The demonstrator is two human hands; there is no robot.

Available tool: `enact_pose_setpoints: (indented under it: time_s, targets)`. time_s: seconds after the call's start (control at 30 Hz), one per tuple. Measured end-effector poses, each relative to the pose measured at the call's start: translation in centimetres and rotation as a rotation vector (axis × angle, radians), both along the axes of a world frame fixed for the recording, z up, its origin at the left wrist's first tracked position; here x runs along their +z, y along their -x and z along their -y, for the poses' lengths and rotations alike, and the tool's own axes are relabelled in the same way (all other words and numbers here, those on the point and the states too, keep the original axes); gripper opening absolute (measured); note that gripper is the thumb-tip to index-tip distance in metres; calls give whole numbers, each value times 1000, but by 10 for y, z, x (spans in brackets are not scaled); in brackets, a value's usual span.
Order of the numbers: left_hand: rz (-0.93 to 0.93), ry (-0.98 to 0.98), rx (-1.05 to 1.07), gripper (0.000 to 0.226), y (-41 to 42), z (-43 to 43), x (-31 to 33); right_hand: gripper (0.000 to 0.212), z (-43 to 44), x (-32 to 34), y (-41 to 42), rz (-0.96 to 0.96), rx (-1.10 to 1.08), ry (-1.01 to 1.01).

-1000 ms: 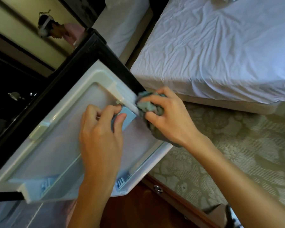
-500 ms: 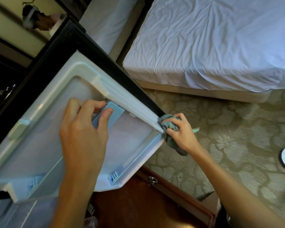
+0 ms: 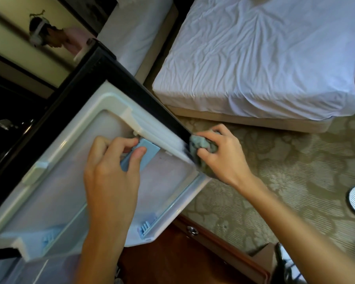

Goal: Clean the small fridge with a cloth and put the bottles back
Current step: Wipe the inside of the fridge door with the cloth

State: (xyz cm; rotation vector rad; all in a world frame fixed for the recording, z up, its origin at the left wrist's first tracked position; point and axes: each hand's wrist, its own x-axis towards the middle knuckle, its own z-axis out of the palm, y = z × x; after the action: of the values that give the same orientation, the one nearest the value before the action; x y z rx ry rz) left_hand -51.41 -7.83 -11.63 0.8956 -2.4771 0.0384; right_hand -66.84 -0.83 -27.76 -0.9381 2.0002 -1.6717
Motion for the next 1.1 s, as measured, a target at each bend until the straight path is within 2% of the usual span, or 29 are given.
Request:
enact_pose_setpoints:
  time_s: [0.1,0.2,0.33,0.43,0.57,0.67,0.77,0.87,0.9,1.0,1.07,1.1]
  targets:
    - [-19,-20,1,18,0,1,1,42,6,75,-15,-73,-28,255]
    - [-19,-65,16,15,0,2,2,43,19,123,-20,-120,-48,389]
    - [15,-60,21,14,3,2,2,43,22,130,-23,-288,-29,348]
    - [8,-89,13,14,3,1,3,44,21,121,-19,-304,18,298]
    - [24,-70,15,20,4,3,4,24,21,66,-10,-316,86,103]
    - [12,-57,1,17,0,14,1,20,16,-1,-16,-179,106,-64]
    - [-44,-120,25,15,-4,36,-9,23,19,-36,-15,-89,69,-32]
    - [58,-67,142,27,-9,45,-8,26,22,-59,-17,-88,65,-22]
    - [64,-76,150,24,-7,39,-5,27,22,-74,-16,-76,63,-43]
    - [66,-126,115,18,1,19,4,16,12,-127,-17,112,89,-180]
    - [122,-65,78,20,1,12,4,5,4,-157,-37,258,206,-280]
    - [135,-34,70,21,1,9,4,7,3,-164,-56,293,286,-310]
